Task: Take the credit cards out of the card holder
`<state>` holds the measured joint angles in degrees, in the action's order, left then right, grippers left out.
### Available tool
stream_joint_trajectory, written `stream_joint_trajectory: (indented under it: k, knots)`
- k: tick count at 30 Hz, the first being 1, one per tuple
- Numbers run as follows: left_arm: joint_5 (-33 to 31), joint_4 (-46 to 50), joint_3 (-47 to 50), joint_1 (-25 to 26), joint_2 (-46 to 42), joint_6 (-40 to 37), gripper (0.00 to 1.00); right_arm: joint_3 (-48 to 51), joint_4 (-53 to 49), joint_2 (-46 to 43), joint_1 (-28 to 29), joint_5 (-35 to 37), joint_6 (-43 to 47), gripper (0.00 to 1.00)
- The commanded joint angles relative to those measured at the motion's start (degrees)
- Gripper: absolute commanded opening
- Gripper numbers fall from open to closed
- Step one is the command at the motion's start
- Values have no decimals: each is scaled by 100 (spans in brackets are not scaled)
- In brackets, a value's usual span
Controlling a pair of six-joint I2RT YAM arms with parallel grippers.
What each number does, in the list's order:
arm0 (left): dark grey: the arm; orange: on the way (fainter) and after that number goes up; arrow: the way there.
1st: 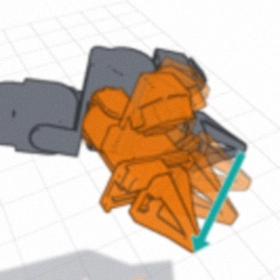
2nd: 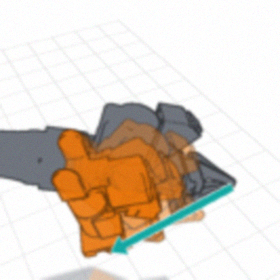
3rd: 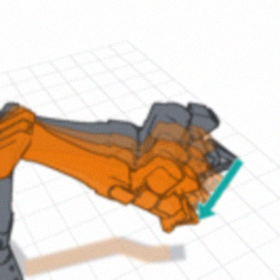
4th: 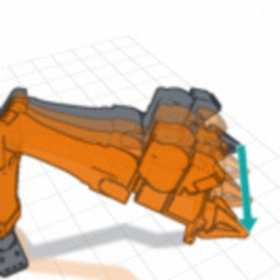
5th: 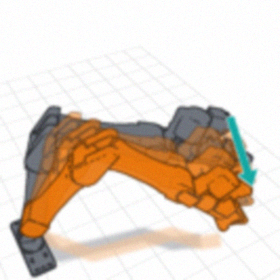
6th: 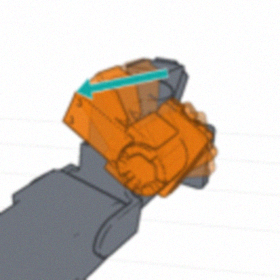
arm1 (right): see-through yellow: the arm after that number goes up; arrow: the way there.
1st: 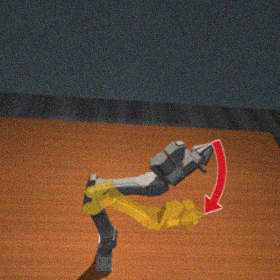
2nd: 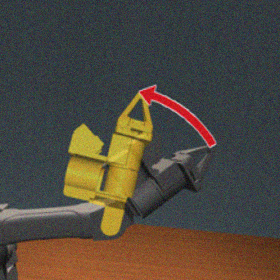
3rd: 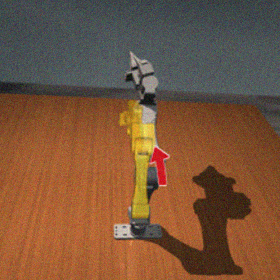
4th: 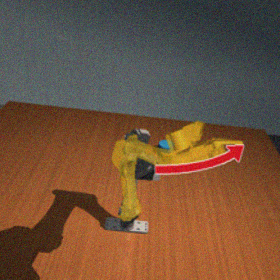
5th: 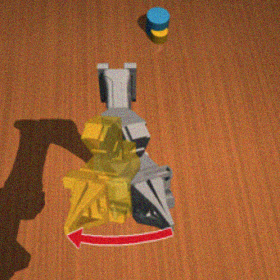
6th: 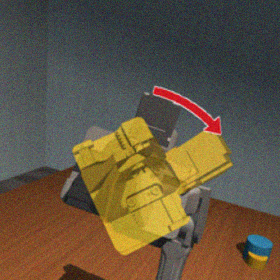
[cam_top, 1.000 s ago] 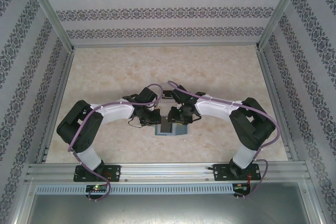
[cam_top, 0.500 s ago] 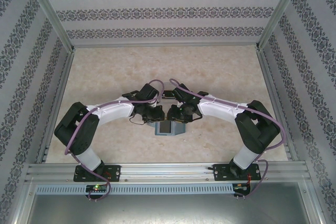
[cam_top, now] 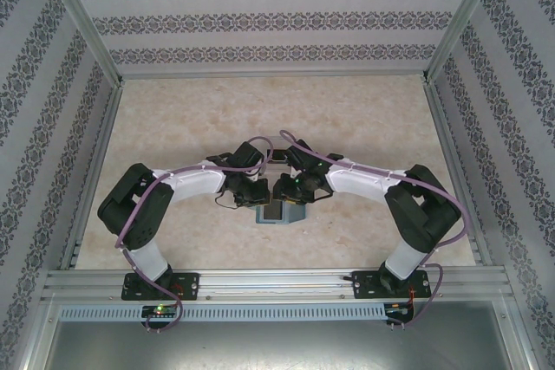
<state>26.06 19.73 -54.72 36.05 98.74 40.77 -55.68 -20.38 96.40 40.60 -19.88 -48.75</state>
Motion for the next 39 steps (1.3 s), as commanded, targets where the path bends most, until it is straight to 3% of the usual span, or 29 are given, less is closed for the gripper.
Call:
stream_joint_trajectory:
  k: [1,14,20,25,39]
  knots:
    - [-128,137,88,69,65,-91,11,119,357,175,-40,-259,-161,35]
    - [-156,176,85,73,24,-100,10,220,533,467,-23,-231,-212,32]
    - [-205,258,52,71,-48,-114,11,-68,-404,366,71,555,104,31]
    - [-255,359,-8,69,-41,-170,12,-201,-716,271,106,738,215,31]
    - [-587,746,-127,69,99,-345,12,180,-168,-157,-103,255,111,31]
